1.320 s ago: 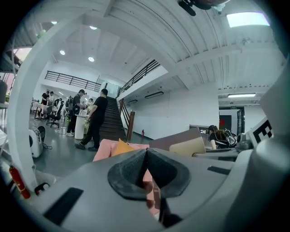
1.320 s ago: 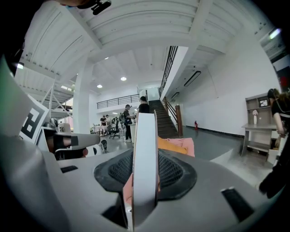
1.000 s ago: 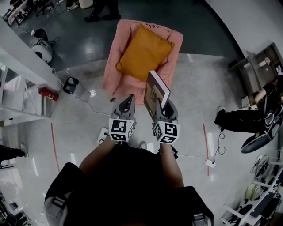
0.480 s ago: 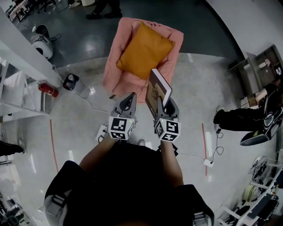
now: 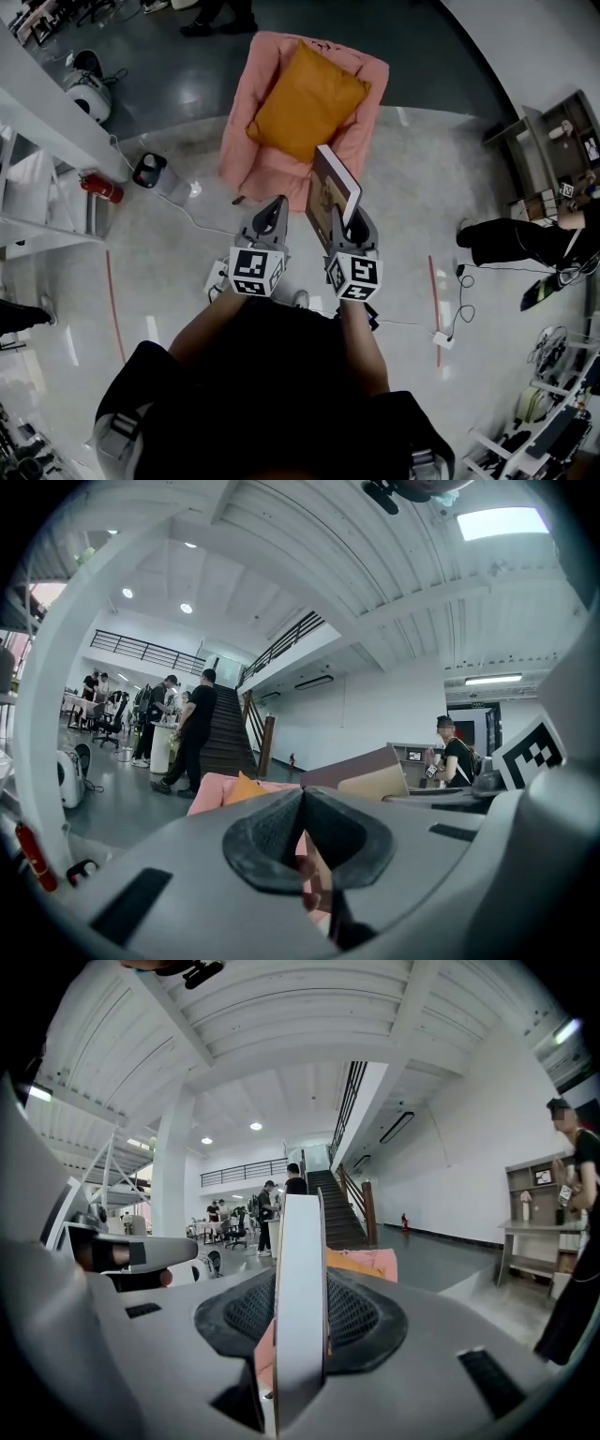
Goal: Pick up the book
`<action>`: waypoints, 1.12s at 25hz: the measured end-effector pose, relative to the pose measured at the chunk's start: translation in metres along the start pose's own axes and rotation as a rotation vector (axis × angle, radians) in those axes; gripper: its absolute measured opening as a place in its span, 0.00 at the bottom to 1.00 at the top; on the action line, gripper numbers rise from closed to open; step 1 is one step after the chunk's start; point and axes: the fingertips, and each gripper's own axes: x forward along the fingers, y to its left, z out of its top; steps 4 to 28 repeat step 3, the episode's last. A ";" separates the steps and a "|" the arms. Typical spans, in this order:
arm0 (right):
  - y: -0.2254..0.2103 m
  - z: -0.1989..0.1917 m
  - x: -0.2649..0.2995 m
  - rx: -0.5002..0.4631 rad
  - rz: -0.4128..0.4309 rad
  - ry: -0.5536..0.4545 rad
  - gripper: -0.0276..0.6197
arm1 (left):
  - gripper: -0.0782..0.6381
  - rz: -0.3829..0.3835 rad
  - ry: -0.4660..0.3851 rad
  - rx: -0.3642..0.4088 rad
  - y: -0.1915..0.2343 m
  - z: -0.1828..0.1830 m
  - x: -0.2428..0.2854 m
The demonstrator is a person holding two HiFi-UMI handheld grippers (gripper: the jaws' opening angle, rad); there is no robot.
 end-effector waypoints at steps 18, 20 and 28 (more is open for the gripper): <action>0.004 0.000 0.000 -0.006 0.002 0.002 0.27 | 0.12 0.001 0.006 -0.005 0.005 -0.001 -0.002; 0.004 0.000 0.000 -0.006 0.002 0.002 0.27 | 0.12 0.001 0.006 -0.005 0.005 -0.001 -0.002; 0.004 0.000 0.000 -0.006 0.002 0.002 0.27 | 0.12 0.001 0.006 -0.005 0.005 -0.001 -0.002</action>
